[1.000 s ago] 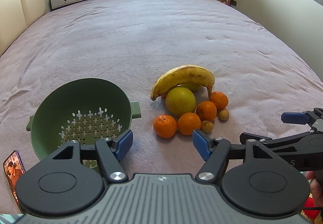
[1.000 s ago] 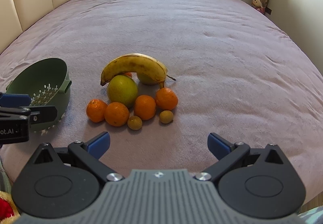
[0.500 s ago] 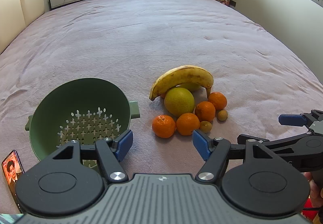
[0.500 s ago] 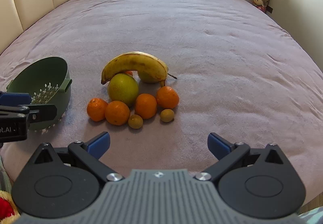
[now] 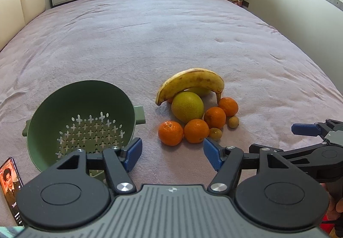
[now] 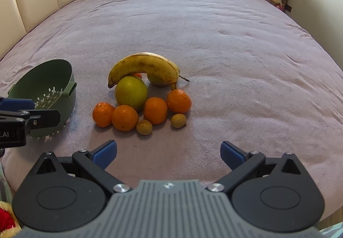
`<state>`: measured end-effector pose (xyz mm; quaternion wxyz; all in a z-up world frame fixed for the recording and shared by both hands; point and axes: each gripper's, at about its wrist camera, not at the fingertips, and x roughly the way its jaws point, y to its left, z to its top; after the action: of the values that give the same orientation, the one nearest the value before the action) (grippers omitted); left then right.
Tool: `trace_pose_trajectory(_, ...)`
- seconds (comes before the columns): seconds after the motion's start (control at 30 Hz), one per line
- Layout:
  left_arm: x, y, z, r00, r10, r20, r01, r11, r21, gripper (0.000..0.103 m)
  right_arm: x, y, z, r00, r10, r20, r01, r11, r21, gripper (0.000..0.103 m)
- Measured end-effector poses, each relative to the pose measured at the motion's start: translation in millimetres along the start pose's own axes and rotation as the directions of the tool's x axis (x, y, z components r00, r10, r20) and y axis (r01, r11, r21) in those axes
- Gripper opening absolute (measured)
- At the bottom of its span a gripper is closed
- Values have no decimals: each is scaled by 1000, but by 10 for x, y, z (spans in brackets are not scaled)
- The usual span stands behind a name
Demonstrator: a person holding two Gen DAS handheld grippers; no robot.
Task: Organize fruits
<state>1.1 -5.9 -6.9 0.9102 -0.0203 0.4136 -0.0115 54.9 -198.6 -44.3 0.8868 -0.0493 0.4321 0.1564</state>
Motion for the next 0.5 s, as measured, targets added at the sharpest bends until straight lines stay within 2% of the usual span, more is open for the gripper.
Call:
trace_pose_trajectory(0.07, 16, -11, -3, 1000, -19, -4, 19, 1000, 8, 69, 2, -17, 5, 1000, 7, 6, -7, 1000, 2, 96)
trace_pose_trajectory(0.13, 41, -36, -3, 999, -47, -7, 47, 999, 17, 52, 17, -38, 15, 1000, 14, 13, -14, 1000, -4, 87)
trace_pose_trajectory(0.23, 114, -105, -13, 997, -77, -11, 77, 996, 51, 39, 68, -70, 21, 1000, 13, 13, -13, 1000, -18, 79)
trace_pose_trajectory(0.27, 142, -137, -17, 997, -82, -13, 82, 995, 63, 38, 90, -86, 21, 1000, 17, 15, -17, 1000, -22, 71)
trace_pose_trajectory(0.33, 182, -182, -12, 992, -120, -32, 122, 991, 48, 35, 135, -115, 21, 999, 29, 16, -29, 999, -28, 62)
trace_pose_trajectory(0.5, 382, -252, 14, 982, -173, -81, 176, 984, 29, 34, 255, -141, 27, 998, 67, 11, -67, 997, -35, 50)
